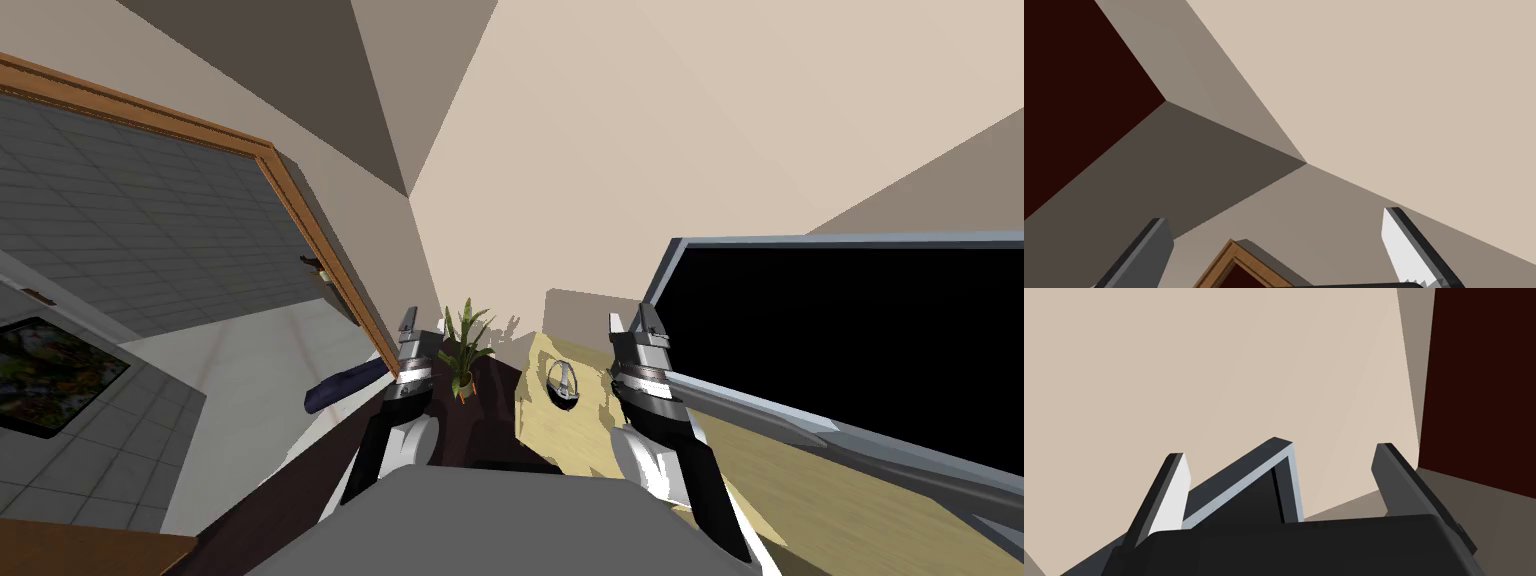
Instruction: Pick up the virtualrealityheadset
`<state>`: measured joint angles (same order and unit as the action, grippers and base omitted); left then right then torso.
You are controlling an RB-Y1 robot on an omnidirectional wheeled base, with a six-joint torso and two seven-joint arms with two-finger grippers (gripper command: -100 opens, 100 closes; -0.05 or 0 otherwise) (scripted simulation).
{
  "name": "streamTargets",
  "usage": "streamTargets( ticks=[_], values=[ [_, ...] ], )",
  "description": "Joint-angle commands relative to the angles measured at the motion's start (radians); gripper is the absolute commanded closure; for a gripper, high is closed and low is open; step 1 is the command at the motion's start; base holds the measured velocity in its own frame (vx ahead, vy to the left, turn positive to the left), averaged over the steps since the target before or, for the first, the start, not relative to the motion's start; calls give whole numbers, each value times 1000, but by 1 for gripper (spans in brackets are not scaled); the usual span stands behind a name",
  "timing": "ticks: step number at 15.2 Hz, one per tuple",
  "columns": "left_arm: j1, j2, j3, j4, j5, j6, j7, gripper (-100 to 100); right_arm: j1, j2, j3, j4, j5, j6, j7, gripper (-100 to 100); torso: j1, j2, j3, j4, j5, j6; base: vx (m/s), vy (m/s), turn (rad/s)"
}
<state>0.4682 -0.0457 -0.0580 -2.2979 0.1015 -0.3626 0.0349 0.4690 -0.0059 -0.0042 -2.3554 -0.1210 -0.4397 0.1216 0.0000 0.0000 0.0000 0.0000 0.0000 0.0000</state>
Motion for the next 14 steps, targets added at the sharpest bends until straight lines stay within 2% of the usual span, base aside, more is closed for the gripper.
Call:
streamTargets(
  ticks=[1, 3, 4, 6, 7, 8, 9, 10, 11, 12, 13, 14],
  values=[
    [0, 0, 0, 0, 0, 0, 0, 0, -5, -32, -1, 8, -4, 13, -14, -100, 0, 0, 0, 0, 0, 0, 2, 4, -13],
    [0, 0, 0, 0, 0, 0, 0, 0, -18, -79, -2, 26, -15, 45, -46, -100, 0, 0, 0, 0, 0, 0, 9, 14, -31],
    [0, 0, 0, 0, 0, 0, 0, 0, -18, -79, -2, 26, -15, 45, -46, -100, 1, -1, 0, 0, 0, 0, 12, 20, -25],
    [0, 0, 0, 0, 0, 0, 0, 0, -38, -125, -5, 53, -31, 93, -94, -100, 1, -1, -1, 0, 0, 0, 12, 26, -34],
    [0, 0, 0, 0, 0, 0, 0, 0, -38, -125, -5, 53, -31, 93, -95, -100, 1, -1, -1, 0, 0, 0, 13, 32, -29],
    [0, 0, 0, 0, 0, 0, 0, 0, -51, -147, -6, 70, -41, 123, -125, -100, 2, -1, -1, 0, 0, 0, 16, 28, -35],
    [0, 0, 0, 0, 0, 0, 0, 0, -51, -147, -6, 70, -41, 123, -125, -100, 2, -1, -1, 0, 0, 0, 16, 26, -28],
    [0, 0, 0, 0, 0, 0, 0, 0, -64, -168, -8, 89, -52, 157, -159, -100, 2, -1, -1, 0, 0, 0, 16, 30, -38],
    [0, 0, 0, 0, 0, 0, 0, 0, -64, -168, -8, 89, -52, 157, -159, -100, 2, -2, -1, 0, 0, 0, 16, 28, -32],
    [0, 0, 0, 0, 0, 0, 0, 0, -79, -189, -9, 110, -64, 187, -194, -100, 2, -2, -1, 0, 0, 0, 18, 30, -46],
    [0, 0, 0, 0, 0, 0, 0, 0, -79, -189, -9, 110, -64, 194, -196, -100, 2, -2, -1, 0, 0, 0, 15, 32, -33],
    [0, 0, 0, 0, 0, 0, 0, 0, -96, -209, -11, 133, -77, 228, -231, -100, 2, -2, -1, 0, 0, 0, 15, 33, -39]
  ],
)
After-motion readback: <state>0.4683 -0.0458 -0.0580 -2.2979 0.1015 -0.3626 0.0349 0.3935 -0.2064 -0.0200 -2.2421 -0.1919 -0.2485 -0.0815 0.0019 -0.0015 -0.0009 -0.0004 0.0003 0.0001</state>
